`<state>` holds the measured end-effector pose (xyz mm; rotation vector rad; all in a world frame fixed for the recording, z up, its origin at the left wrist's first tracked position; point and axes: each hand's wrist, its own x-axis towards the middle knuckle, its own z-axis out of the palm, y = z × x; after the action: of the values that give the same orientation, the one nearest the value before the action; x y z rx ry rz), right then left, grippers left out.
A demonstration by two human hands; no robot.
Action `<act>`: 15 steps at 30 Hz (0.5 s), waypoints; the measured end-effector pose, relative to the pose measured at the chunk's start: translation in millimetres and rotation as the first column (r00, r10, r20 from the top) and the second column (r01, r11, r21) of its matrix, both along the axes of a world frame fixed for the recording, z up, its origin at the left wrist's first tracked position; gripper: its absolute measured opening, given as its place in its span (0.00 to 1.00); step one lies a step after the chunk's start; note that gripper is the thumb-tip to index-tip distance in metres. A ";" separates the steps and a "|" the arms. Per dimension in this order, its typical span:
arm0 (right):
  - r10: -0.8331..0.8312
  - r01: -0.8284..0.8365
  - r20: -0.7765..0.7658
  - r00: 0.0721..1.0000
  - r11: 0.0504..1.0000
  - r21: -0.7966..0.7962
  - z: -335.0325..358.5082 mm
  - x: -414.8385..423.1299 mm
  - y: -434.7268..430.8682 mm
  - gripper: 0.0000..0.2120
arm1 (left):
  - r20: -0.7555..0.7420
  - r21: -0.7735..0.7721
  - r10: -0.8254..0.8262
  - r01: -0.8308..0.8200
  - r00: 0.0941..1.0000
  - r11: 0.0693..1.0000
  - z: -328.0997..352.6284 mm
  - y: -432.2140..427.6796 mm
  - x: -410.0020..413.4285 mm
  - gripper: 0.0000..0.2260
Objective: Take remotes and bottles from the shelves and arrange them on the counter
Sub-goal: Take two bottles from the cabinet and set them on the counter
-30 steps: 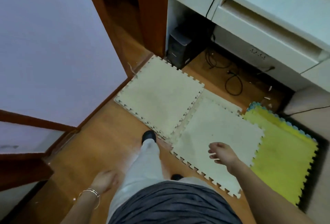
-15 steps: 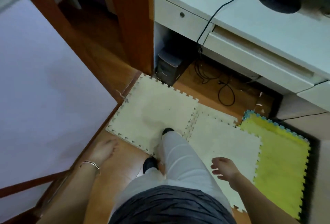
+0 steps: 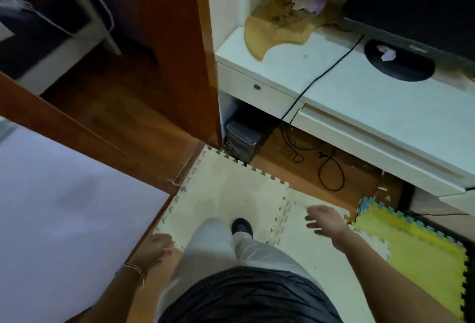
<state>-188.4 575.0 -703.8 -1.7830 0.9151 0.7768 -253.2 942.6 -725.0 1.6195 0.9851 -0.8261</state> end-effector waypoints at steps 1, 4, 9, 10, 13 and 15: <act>-0.007 0.007 0.026 1.000 1.000 0.004 4.2 13.0 2.4 0.06 | -0.002 -0.006 0.008 -0.008 1.000 1.000 -4.4 2.3 6.2 0.06; -0.033 0.032 0.044 0.998 0.999 0.030 6.6 42.5 10.0 0.06 | -0.048 0.037 0.053 -0.051 0.997 0.998 -7.1 12.3 35.2 0.10; -0.042 0.041 -0.090 0.995 0.999 -0.007 -10.2 60.8 16.4 0.06 | -0.121 -0.014 0.024 -0.026 0.992 1.000 -15.8 20.3 96.5 0.04; -0.059 0.056 -0.124 0.991 0.998 -0.020 -14.9 61.8 17.5 0.07 | -0.122 -0.030 0.002 -0.006 0.993 1.000 -20.4 23.8 113.4 0.07; -0.135 0.127 -0.207 0.969 0.991 -0.048 -25.1 66.9 25.1 0.09 | -0.093 -0.070 -0.070 0.064 0.993 0.996 -31.1 34.5 172.0 0.10; -0.181 0.169 -0.255 0.950 0.983 -0.068 -25.6 74.9 32.5 0.09 | -0.047 -0.059 -0.147 0.144 0.988 0.988 -30.5 37.8 209.7 0.08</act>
<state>-113.5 607.5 -729.4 -1.6350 1.2561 0.8942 -43.5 980.5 -755.5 1.6444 0.8792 -0.9895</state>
